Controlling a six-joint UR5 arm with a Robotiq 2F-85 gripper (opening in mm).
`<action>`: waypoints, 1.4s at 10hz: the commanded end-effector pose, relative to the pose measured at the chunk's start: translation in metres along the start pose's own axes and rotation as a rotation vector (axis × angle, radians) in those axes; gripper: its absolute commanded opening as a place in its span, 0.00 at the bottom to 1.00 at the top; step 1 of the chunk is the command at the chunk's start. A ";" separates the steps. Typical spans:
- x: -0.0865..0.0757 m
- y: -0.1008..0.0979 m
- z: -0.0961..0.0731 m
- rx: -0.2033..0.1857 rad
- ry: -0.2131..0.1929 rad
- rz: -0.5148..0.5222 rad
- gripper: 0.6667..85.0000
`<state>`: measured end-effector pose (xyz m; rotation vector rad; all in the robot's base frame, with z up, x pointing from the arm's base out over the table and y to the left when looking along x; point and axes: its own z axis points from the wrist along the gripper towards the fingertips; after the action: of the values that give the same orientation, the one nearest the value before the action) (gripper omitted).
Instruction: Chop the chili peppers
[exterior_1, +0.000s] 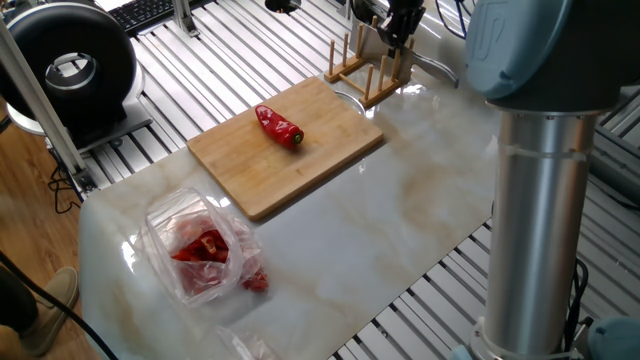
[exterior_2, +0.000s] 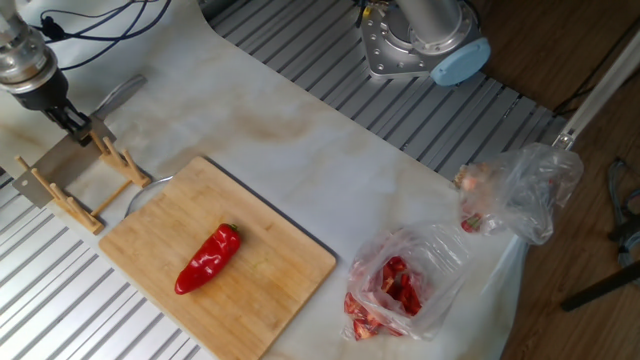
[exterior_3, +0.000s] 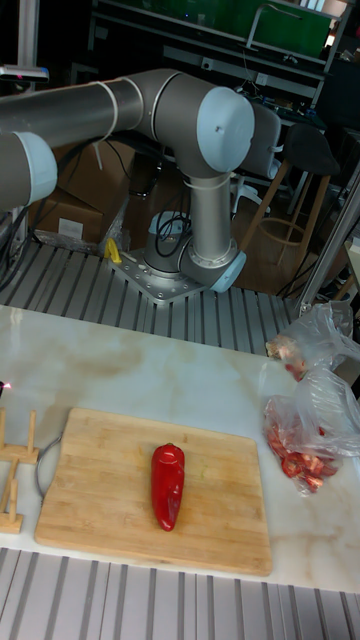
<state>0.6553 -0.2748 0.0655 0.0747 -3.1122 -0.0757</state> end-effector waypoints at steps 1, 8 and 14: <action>0.000 0.001 0.000 -0.005 -0.005 0.008 0.23; 0.001 0.000 0.001 -0.004 -0.001 0.013 0.18; 0.005 0.001 -0.006 0.011 0.014 0.033 0.01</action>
<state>0.6508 -0.2772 0.0662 0.0383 -3.0975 -0.0450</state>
